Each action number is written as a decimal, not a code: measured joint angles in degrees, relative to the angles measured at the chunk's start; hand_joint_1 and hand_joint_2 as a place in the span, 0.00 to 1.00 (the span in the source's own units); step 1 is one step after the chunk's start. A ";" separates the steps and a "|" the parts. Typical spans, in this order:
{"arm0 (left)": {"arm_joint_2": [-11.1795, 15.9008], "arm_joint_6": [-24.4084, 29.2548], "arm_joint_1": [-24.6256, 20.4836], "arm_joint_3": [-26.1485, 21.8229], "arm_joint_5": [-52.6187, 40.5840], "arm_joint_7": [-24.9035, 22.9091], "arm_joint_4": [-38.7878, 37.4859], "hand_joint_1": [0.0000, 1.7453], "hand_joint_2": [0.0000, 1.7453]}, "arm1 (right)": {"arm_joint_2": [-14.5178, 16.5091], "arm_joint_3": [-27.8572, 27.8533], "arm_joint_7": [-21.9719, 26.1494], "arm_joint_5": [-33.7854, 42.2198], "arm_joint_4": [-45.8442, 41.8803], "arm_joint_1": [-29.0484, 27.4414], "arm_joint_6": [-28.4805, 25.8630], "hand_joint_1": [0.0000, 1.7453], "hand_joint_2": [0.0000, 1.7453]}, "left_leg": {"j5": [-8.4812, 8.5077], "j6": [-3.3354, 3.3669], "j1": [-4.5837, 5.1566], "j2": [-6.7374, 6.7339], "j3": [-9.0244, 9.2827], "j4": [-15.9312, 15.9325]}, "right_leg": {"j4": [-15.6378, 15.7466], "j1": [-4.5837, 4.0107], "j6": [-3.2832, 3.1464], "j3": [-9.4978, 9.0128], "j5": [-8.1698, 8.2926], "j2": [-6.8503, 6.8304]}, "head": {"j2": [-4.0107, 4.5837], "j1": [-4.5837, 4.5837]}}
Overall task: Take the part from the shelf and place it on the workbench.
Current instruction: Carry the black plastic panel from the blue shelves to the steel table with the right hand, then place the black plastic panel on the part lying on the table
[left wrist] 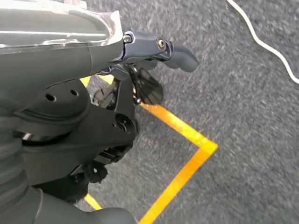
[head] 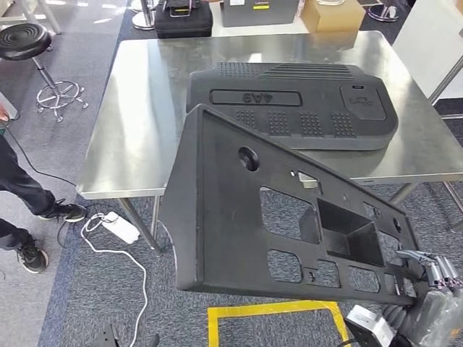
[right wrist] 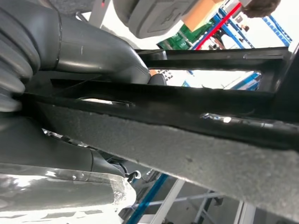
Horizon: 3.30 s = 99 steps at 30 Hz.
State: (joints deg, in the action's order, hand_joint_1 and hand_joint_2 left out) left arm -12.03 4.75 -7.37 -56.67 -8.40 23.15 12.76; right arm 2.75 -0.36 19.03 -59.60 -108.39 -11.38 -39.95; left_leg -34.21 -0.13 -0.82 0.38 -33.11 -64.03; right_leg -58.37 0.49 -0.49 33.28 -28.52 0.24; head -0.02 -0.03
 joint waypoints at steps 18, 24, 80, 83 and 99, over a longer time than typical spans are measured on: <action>0.04 -0.03 0.07 0.08 -0.01 -0.10 0.00 0.00 1.00 | -0.27 -0.10 -0.03 0.56 0.45 0.26 0.00 1.00 1.00 | 5.00 2.26 -0.04 -0.14 -0.54 4.18 | -14.82 0.14 2.89 5.15 -8.65 0.03 | 0.00 0.18; -0.03 -0.02 0.11 0.10 0.00 -0.11 0.00 0.00 1.00 | -0.41 -0.08 -0.03 0.63 0.67 0.29 0.00 1.00 1.00 | 3.43 1.49 0.04 0.14 1.52 4.31 | -2.64 -0.20 1.95 1.62 0.57 0.08 | 0.00 0.19; -0.08 -0.01 -0.15 0.21 0.01 -0.22 0.00 0.00 1.00 | -1.12 -0.18 -0.74 1.05 1.51 1.11 -0.02 1.00 1.00 | 4.65 2.19 0.08 -0.17 0.93 5.18 | -15.62 0.19 2.79 5.50 -8.70 0.06 | 0.00 0.25; -0.10 0.00 -0.12 0.21 0.02 -0.22 0.00 0.00 1.00 | -1.26 -0.16 -0.78 1.04 1.71 1.13 -0.02 1.00 1.00 | 3.71 1.74 -0.10 0.01 2.14 5.17 | -10.57 0.51 3.24 4.76 -2.95 0.04 | 0.00 0.25; -0.01 0.62 -0.31 0.29 0.01 -0.29 0.00 0.00 1.00 | -1.52 -0.19 -1.29 0.32 1.80 1.59 0.00 1.00 1.00 | 2.76 0.51 0.09 0.09 3.27 6.04 | -1.29 0.07 1.23 1.21 -0.33 0.47 | 0.00 0.19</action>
State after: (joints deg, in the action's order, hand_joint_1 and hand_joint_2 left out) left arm -12.04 5.37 -7.68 -56.37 -8.39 22.86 12.76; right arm 1.23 -0.55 17.74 -59.28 -106.60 -9.79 -39.95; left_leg -31.45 0.38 -0.73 0.47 -29.84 -58.00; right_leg -59.66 0.56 0.74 34.50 -28.86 0.71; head -0.02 0.16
